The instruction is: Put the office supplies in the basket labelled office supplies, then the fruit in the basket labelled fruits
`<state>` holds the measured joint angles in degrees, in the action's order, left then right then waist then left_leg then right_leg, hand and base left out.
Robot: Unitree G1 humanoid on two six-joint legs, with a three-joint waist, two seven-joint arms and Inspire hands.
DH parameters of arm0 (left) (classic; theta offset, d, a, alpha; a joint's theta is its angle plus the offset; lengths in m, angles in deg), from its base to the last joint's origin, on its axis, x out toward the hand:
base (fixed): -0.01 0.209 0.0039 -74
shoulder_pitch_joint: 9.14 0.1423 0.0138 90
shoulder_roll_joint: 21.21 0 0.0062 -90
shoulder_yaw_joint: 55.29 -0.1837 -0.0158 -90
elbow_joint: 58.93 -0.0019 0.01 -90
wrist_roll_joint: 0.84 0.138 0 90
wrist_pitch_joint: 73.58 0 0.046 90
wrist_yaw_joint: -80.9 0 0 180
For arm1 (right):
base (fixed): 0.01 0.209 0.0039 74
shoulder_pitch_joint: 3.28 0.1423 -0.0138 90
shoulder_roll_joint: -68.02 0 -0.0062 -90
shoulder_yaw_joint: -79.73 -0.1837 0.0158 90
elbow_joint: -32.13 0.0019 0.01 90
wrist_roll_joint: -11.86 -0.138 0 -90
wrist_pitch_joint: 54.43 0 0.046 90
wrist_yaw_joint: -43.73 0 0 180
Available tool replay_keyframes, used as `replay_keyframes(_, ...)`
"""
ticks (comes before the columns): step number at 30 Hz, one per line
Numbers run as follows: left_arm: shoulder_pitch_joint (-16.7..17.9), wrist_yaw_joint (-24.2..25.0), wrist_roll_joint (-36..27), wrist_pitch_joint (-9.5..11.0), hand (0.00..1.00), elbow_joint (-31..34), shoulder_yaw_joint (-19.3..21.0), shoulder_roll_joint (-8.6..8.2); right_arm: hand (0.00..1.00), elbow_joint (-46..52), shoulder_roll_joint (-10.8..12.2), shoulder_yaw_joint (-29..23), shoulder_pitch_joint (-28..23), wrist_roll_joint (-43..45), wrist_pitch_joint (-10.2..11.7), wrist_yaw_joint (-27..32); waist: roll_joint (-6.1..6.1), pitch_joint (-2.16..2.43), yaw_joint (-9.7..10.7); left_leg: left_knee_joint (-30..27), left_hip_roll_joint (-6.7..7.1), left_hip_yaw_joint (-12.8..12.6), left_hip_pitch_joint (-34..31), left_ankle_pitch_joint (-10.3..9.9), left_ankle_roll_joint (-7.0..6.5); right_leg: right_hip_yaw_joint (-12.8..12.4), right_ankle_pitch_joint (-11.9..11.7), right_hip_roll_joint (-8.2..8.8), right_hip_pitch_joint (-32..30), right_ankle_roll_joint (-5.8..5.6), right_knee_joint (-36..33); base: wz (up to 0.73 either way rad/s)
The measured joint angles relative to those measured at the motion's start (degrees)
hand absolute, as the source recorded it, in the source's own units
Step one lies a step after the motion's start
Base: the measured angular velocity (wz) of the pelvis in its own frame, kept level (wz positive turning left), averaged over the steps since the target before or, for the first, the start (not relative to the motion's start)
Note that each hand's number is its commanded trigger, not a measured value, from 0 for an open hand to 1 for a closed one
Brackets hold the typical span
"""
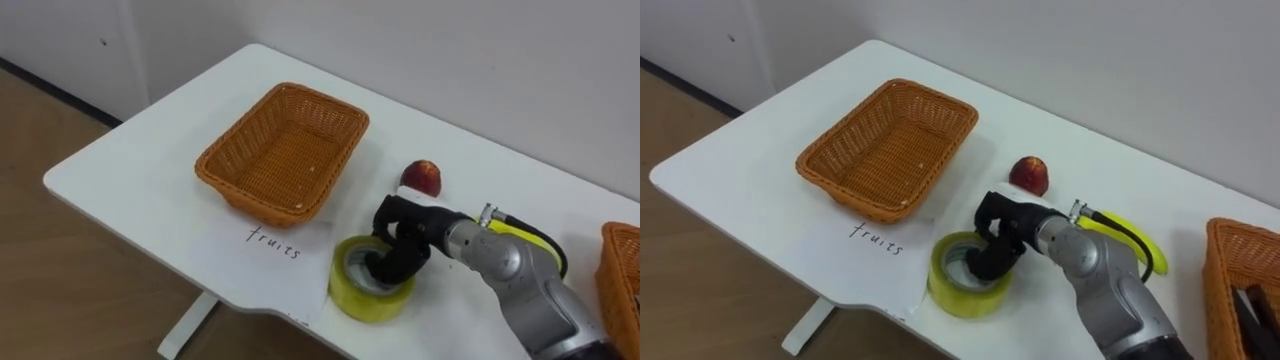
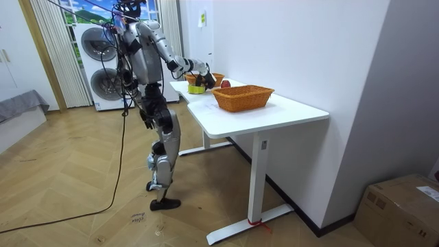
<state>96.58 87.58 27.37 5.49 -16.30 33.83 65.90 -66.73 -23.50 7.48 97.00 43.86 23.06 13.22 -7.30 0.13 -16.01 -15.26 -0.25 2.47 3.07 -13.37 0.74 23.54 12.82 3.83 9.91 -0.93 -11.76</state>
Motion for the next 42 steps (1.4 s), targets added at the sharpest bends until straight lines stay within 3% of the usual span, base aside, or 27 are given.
replay_keyframes(5,0.13,-1.17,-0.67,0.04,0.0,-0.22,-0.01,0.09,1.0,2.97,-1.1,-0.05,-2.43,-0.3,0.46,-0.15,-0.05,-0.02,0.38,-0.06,-0.01,0.0,0.02,-0.02,-0.02,-0.06,0.0,-0.02,0.04,0.0,0.0,0.0)
replay_keyframes(8,0.12,-1.5,-0.68,0.38,0.0,-0.28,0.78,-0.01,1.0,4.27,-1.28,-1.08,-3.37,-0.9,1.17,-1.27,-0.07,-0.02,1.92,-0.11,-0.02,-0.12,-0.06,-0.02,-0.03,0.06,0.0,0.03,-0.01,0.0,0.0,-0.02)
replay_keyframes(15,1.04,-1.64,-0.63,1.62,0.0,-0.53,3.05,-0.02,1.0,10.43,-5.21,-4.8,-6.02,-3.0,1.48,-5.27,0.22,-0.24,5.55,0.28,-0.06,-1.16,0.56,0.05,-0.21,-1.02,-0.01,0.07,0.06,0.0,-0.07,-0.07)
replay_keyframes(22,2.23,-2.84,-0.64,3.94,0.0,-2.03,3.18,0.13,1.0,15.04,-5.47,-15.01,-6.02,-4.68,3.5,-4.48,0.04,-0.21,7.72,0.81,-0.23,-2.4,0.8,0.1,-0.27,-2.46,-0.02,0.06,-0.83,-0.02,-0.13,-0.09)
replay_keyframes(27,3.13,-3.62,-0.6,4.84,0.0,-2.02,4.26,0.03,1.0,15.06,-5.74,-18.02,-6.03,-6.98,4.49,-3.36,-0.44,-0.54,8.37,0.9,-0.3,-2.98,1.37,0.09,-0.29,-3.05,-0.03,0.02,-0.88,-0.03,-0.04,-0.07)
replay_keyframes(33,3.93,-3.37,-0.51,4.97,0.0,-1.5,5.91,-0.08,1.0,15.99,-5.75,-21.27,-6.06,-7.18,5.09,-2.5,-0.31,-0.61,9.61,1.27,-0.36,-3.26,1.41,0.02,-0.37,-3.17,-0.05,-0.01,-0.77,-0.06,-0.04,-0.01)
replay_keyframes(42,5.57,-3.27,-0.63,5.03,0.0,-1.63,7.81,-0.47,1.0,16.01,-5.75,-25.83,-6.14,-7.13,5.52,-0.03,0.5,-0.28,11.07,1.5,-0.45,-3.85,2.6,0.03,-0.37,-3.95,-0.13,-0.03,-0.27,-0.13,-0.03,-0.03)
